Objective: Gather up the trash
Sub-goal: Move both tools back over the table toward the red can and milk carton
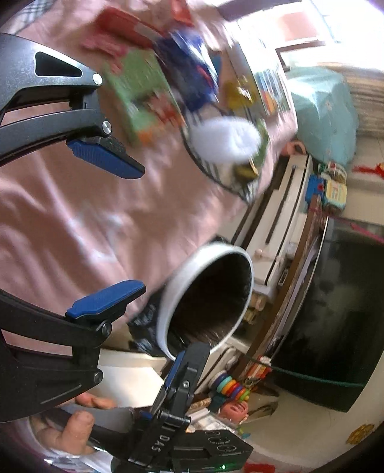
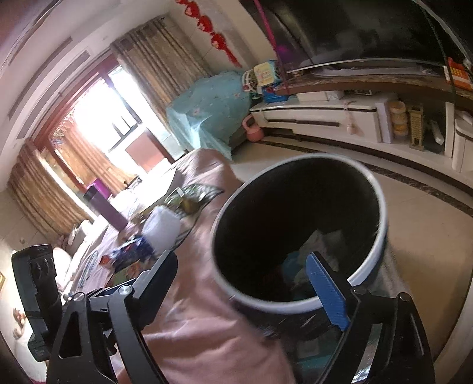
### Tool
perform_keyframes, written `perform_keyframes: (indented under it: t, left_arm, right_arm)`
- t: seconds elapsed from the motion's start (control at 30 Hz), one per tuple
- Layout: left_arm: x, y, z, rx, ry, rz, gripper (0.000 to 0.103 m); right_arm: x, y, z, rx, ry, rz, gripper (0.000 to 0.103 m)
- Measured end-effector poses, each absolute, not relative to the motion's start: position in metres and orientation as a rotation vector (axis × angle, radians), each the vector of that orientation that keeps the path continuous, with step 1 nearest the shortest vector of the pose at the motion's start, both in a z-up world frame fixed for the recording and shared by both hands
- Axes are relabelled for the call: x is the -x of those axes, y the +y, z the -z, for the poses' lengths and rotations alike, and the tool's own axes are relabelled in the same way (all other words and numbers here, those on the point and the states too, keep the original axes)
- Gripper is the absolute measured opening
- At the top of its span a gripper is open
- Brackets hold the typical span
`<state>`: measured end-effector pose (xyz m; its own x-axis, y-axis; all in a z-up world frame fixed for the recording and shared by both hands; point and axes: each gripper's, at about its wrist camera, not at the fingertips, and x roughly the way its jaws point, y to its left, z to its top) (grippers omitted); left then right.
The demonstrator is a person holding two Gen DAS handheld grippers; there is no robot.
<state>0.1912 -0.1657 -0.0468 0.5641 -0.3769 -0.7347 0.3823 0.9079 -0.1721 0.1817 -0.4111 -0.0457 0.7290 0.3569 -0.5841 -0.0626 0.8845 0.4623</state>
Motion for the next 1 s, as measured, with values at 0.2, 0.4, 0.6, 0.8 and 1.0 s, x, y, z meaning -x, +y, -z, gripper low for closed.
perform_keyframes:
  t: [0.2, 0.4, 0.6, 0.8, 1.0]
  left_arm:
    - [-0.176, -0.115, 0.053, 0.033, 0.868, 0.372, 0.073]
    - [-0.165, -0.071, 0.055, 0.08, 0.863, 0.31, 0.073]
    - [-0.157, -0.034, 0.059, 0.115, 0.864, 0.26, 0.073]
    - [-0.151, -0.005, 0.058, 0.137, 0.848, 0.217, 0.073]
    - [-0.153, 0.017, 0.055, 0.136, 0.839, 0.167, 0.073]
  right_arm:
    - [-0.173, -0.378, 0.051, -0.438, 0.738, -0.287, 0.091]
    - [-0.166, -0.339, 0.054, -0.392, 0.761, -0.333, 0.092]
    - [-0.165, -0.307, 0.057, -0.341, 0.783, -0.373, 0.092]
    - [-0.166, -0.279, 0.058, -0.285, 0.796, -0.423, 0.092]
    - [-0.174, -0.257, 0.06, -0.234, 0.811, -0.464, 0.092]
